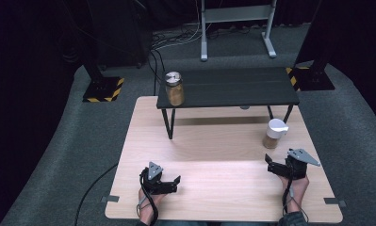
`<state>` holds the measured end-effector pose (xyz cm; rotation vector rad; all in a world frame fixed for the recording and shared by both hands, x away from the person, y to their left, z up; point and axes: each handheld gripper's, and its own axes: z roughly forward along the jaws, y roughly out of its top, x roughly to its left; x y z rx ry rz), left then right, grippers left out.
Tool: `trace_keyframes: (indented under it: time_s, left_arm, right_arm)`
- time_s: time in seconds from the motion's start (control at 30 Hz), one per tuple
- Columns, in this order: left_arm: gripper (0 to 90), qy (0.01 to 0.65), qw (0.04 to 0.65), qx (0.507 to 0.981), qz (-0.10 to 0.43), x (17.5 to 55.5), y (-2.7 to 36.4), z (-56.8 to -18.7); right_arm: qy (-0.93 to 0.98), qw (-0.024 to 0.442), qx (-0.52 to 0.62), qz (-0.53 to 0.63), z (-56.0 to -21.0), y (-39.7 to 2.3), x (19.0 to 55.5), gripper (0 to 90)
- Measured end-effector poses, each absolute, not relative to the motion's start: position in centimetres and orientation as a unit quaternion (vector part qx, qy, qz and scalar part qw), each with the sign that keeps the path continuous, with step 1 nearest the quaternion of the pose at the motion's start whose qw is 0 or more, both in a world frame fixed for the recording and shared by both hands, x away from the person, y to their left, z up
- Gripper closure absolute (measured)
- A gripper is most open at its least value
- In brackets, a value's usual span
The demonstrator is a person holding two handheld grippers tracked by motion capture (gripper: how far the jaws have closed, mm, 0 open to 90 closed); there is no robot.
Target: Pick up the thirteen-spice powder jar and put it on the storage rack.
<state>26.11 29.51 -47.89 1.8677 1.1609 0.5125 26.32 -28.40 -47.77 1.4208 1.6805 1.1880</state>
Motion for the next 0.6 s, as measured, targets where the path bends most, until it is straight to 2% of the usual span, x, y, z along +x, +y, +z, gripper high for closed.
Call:
trace_keyframes:
  time_s: [0.6]
  left_arm:
    - [0.0, 0.463, 0.426, 0.752, 0.197, 26.4, 29.6, -47.8]
  right_arm:
    - [0.593, 0.339, 0.552, 0.478, -49.8, -28.3, 31.0, 0.0]
